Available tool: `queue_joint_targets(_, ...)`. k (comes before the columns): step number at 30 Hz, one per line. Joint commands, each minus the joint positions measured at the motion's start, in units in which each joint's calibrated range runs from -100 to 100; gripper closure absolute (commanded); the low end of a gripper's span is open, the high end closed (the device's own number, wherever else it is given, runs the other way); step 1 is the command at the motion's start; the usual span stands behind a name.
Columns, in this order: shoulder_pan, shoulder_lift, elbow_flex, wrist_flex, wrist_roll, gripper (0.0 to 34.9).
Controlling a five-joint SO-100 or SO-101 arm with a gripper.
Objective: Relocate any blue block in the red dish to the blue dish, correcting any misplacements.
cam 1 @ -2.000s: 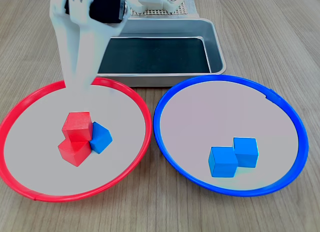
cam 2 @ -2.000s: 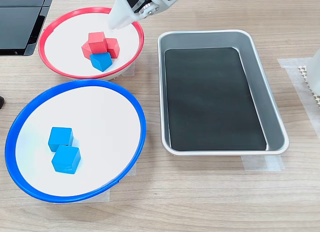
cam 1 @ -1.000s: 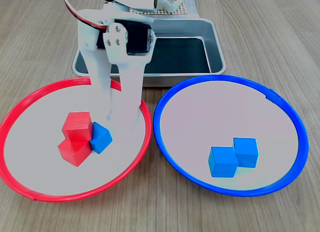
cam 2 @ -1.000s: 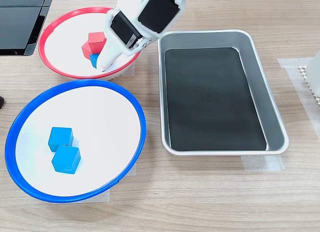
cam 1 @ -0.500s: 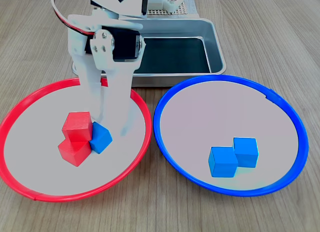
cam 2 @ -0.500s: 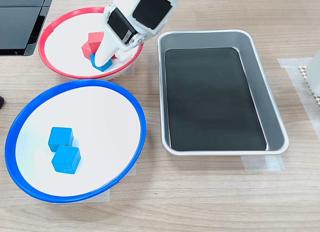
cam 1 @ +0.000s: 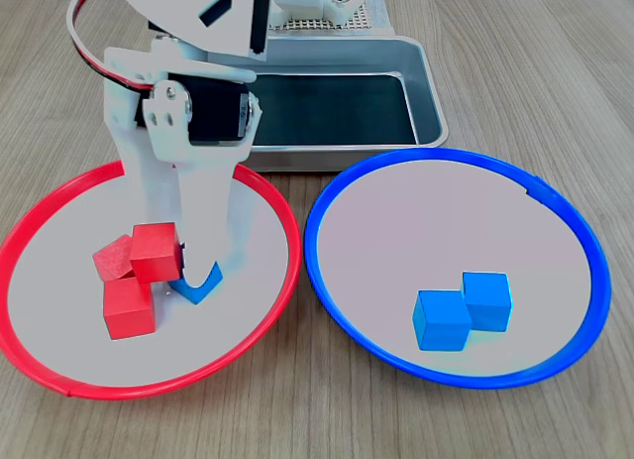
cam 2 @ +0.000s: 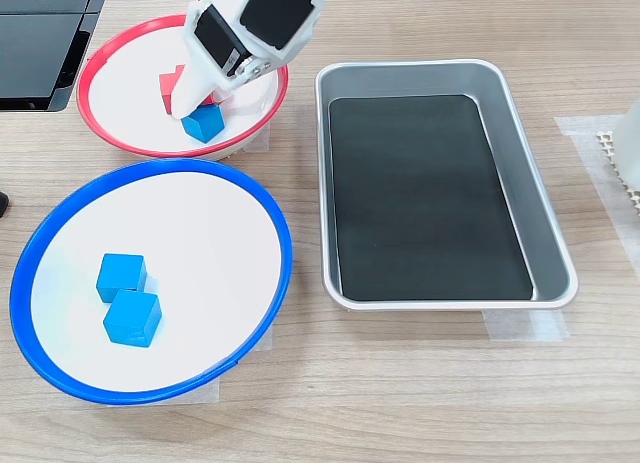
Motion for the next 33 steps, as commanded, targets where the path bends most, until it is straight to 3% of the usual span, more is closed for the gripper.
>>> queue_joint_targets(1,0.44,0.14,-2.92,-0.43,0.39,21.5)
queue_joint_targets(33,-1.44,0.56,-1.65,0.56,2.00,24.2)
